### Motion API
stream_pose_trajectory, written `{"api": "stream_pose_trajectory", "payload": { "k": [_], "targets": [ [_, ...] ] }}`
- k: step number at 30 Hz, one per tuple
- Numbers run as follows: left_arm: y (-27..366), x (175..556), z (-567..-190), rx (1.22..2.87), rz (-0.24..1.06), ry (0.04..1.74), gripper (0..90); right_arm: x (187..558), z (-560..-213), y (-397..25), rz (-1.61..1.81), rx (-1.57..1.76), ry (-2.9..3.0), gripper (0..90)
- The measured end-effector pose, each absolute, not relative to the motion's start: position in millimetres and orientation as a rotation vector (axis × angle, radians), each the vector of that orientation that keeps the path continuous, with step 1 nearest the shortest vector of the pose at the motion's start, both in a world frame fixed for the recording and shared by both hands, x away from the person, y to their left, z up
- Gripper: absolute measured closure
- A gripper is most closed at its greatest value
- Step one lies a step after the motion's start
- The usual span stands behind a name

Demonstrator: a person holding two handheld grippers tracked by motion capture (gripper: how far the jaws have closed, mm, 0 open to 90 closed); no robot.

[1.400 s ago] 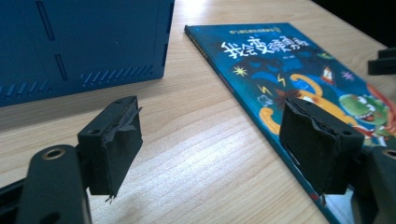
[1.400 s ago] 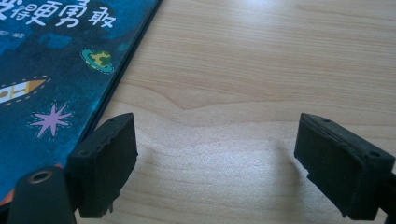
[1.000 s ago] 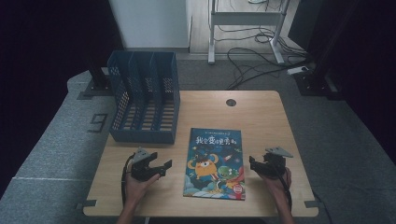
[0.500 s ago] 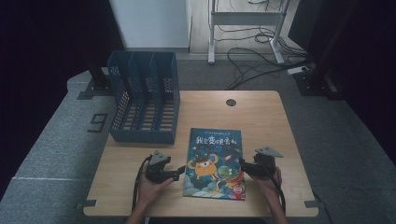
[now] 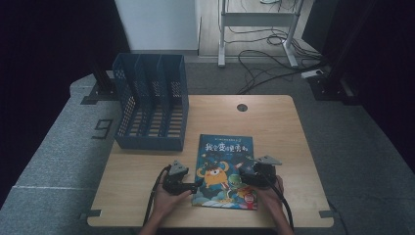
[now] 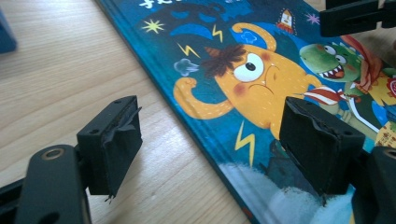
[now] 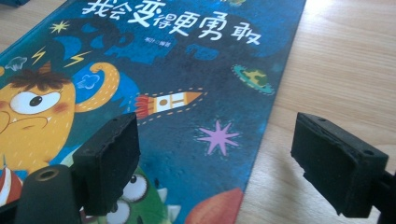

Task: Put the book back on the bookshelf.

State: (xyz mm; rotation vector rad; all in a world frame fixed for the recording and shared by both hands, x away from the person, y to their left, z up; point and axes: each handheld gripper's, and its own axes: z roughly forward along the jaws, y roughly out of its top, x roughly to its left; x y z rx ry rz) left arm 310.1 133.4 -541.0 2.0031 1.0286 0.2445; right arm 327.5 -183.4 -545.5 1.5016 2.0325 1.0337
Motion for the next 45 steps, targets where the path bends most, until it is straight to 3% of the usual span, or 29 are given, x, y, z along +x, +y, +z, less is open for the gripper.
{"api": "stream_pose_trajectory", "payload": {
  "k": [23, 45],
  "targets": [
    [106.8, 311.2, -547.2, 2.075, 0.235, 1.013, 20.5, 330.4, -549.2, -178.6, 1.106, 1.592, 2.061, 13.9],
    [108.8, 313.4, -547.6, 2.072, 0.226, 1.035, 20.1, 332.1, -533.5, -201.8, 1.401, 1.760, 1.992, 21.1]
  ]
}}
